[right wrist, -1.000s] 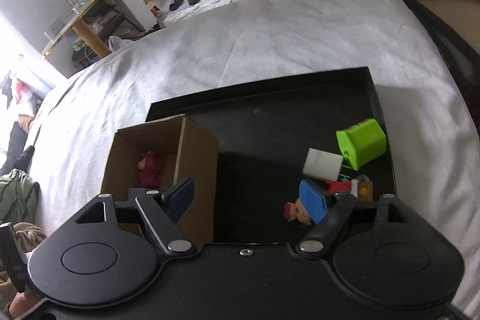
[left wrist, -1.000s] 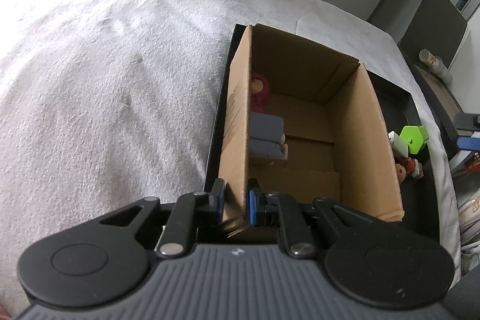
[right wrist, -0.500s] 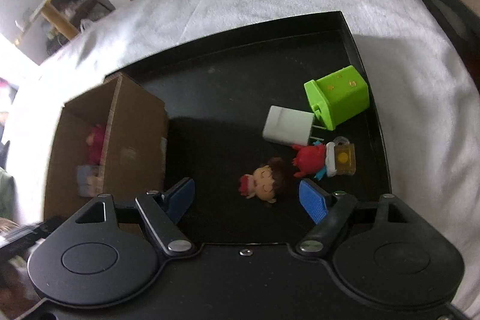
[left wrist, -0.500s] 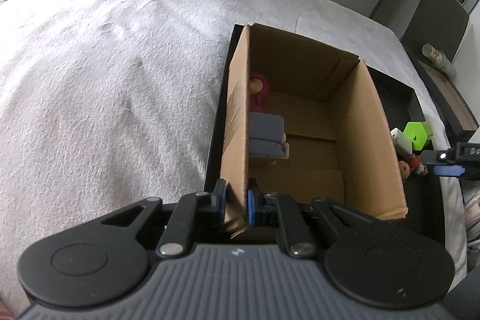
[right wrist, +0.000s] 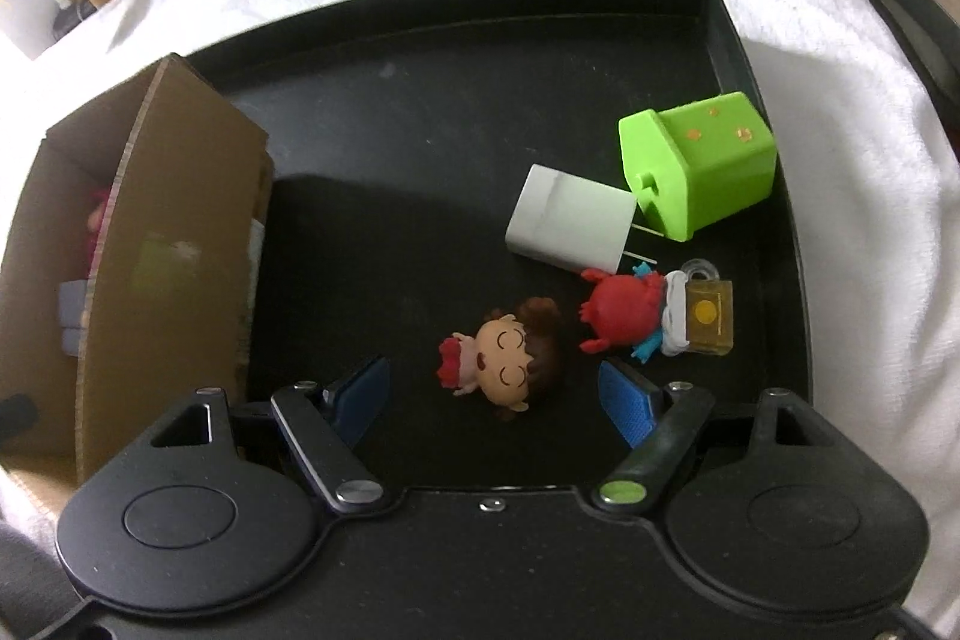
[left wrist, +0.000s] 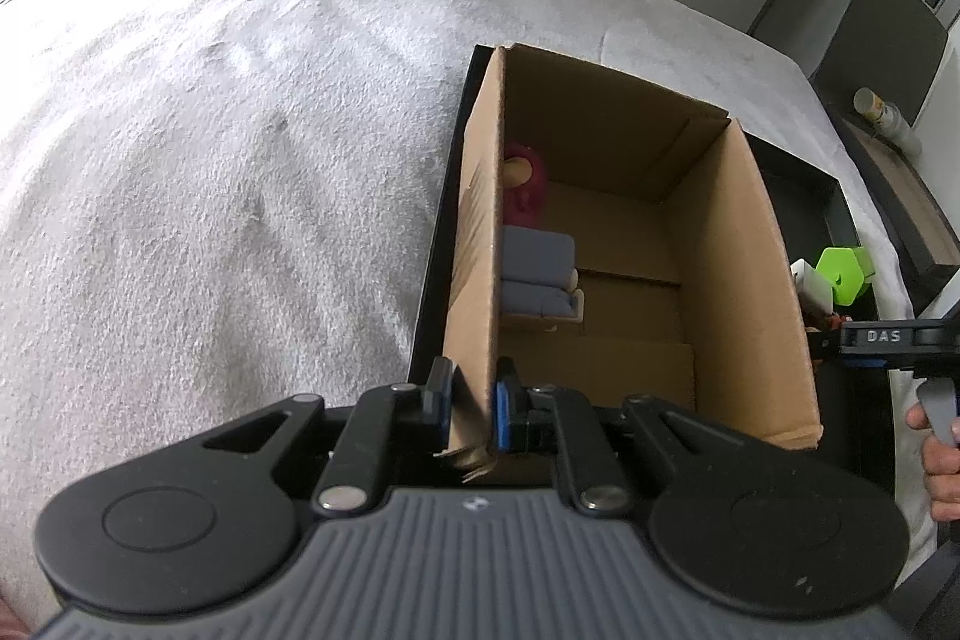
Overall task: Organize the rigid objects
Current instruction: 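Move the right gripper back over the brown-haired doll, then grasp the brown-haired doll with the right gripper and carry toward the box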
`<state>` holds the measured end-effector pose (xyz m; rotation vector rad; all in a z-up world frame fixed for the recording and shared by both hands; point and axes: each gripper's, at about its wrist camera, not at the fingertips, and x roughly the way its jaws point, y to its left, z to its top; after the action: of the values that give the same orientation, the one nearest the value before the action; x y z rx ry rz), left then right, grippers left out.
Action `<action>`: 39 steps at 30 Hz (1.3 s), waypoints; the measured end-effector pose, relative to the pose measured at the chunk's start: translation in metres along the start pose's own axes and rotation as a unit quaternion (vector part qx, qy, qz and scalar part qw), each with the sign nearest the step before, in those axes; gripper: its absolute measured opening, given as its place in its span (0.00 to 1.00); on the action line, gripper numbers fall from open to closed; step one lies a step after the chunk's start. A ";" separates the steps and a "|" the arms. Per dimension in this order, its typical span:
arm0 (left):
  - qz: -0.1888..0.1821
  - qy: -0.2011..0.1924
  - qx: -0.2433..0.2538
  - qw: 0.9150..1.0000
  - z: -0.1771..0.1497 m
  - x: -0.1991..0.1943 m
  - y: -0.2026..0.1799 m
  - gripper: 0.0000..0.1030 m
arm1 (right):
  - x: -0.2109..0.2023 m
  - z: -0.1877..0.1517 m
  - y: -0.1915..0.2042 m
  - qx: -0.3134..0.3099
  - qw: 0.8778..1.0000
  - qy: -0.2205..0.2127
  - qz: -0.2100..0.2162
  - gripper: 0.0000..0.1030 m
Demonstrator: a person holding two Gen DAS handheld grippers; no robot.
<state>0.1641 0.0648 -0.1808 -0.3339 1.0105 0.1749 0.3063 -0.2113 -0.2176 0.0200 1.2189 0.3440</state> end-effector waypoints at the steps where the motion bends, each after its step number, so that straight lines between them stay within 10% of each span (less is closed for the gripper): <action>1: 0.000 0.000 0.000 1.000 0.000 0.000 0.000 0.12 | 0.002 0.000 0.001 0.000 1.000 0.000 -0.004 0.74; 11: -0.002 0.000 0.000 1.000 0.000 0.000 0.001 0.13 | 0.019 -0.001 0.011 -0.018 0.999 0.001 -0.038 0.72; 15: -0.004 0.000 -0.001 1.000 -0.001 -0.001 0.001 0.13 | 0.016 -0.003 0.020 -0.048 0.997 -0.012 -0.063 0.41; 39: -0.020 -0.011 0.005 1.000 -0.003 -0.005 0.001 0.13 | -0.056 -0.007 0.023 -0.047 0.997 -0.052 -0.017 0.41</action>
<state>0.1591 0.0645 -0.1777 -0.3410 0.9819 0.1371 0.2776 -0.2053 -0.1640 -0.0637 1.0983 0.3672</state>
